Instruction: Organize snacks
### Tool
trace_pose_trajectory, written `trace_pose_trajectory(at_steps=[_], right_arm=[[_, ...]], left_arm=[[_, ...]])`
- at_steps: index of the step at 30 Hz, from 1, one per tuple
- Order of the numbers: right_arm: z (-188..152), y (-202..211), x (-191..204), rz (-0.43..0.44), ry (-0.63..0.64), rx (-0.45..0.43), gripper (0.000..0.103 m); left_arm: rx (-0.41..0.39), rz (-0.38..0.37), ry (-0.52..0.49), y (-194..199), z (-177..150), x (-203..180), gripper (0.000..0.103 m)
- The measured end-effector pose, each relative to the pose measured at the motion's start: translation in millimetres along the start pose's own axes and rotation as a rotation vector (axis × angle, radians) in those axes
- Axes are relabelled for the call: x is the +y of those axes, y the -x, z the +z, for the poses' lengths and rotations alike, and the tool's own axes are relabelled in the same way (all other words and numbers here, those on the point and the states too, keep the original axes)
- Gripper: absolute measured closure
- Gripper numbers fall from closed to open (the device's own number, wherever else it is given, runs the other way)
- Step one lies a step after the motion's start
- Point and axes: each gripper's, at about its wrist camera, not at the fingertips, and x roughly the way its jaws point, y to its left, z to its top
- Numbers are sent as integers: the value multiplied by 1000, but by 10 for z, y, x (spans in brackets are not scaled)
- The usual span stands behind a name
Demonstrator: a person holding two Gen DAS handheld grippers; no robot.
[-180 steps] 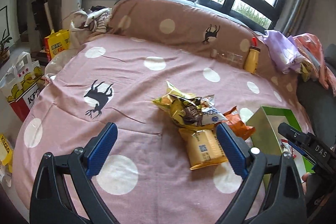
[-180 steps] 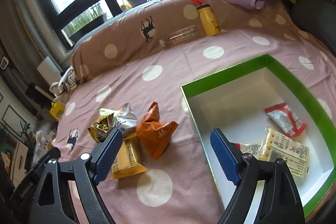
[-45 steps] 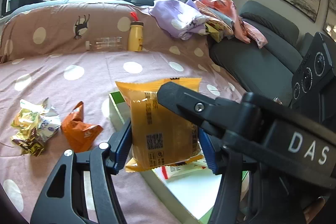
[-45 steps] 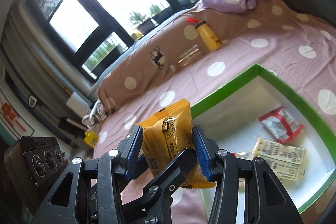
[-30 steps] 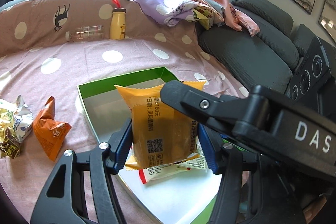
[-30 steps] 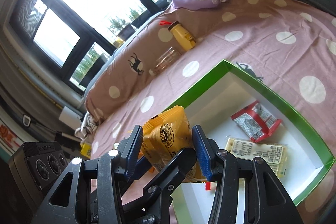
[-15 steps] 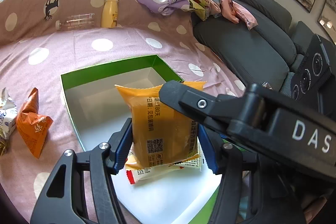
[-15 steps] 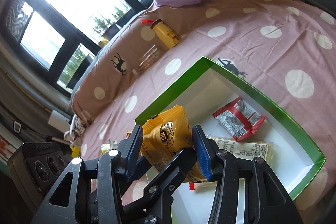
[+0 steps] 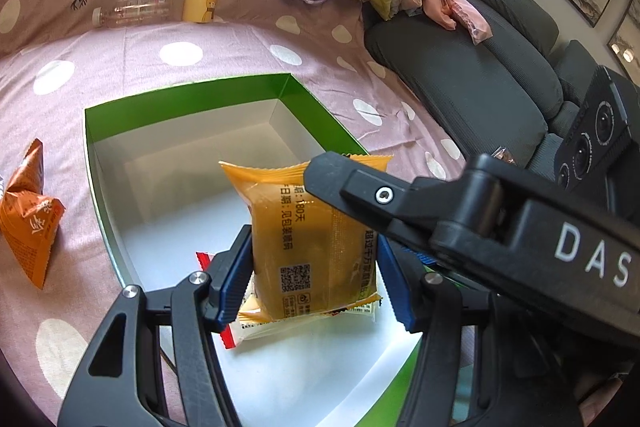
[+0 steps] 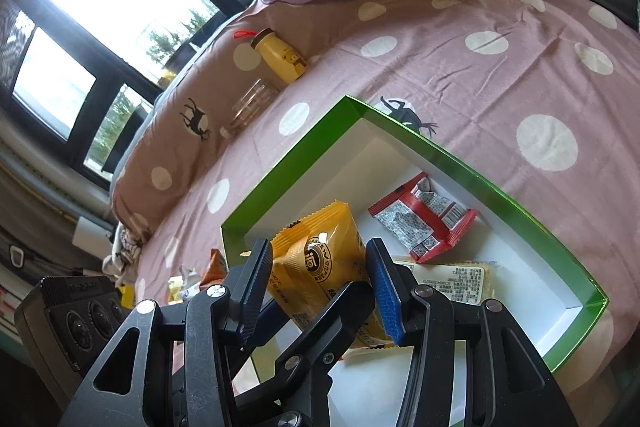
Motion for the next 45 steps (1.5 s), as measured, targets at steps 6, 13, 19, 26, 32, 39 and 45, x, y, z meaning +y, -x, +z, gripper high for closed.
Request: trace_pose_trajectory(at_steps=[6, 13, 19, 26, 32, 39, 45], right_arm=[[0, -9, -25, -28, -11, 1, 51], [7, -43, -67, -36, -31, 15, 51], [7, -24, -48, -50, -32, -5, 50], [21, 49, -30, -58, -34, -65, 37], [-19, 84, 139, -32, 4, -93, 24], [-131, -14, 426, 7, 90, -68, 20], [-248, -72, 690, 16, 174, -65, 19]], left_arm=[[12, -22, 9, -44, -13, 10, 44], [12, -8, 2, -75, -19, 0, 44], [-1, -8, 3, 2, -29, 20, 42], [-112, -7, 28, 452, -61, 117, 29], [-182, 138, 57, 944, -106, 320, 22], [-263, 290, 98, 1430, -330, 628, 7], [-311, 399, 198, 1685, -524, 1002, 4]])
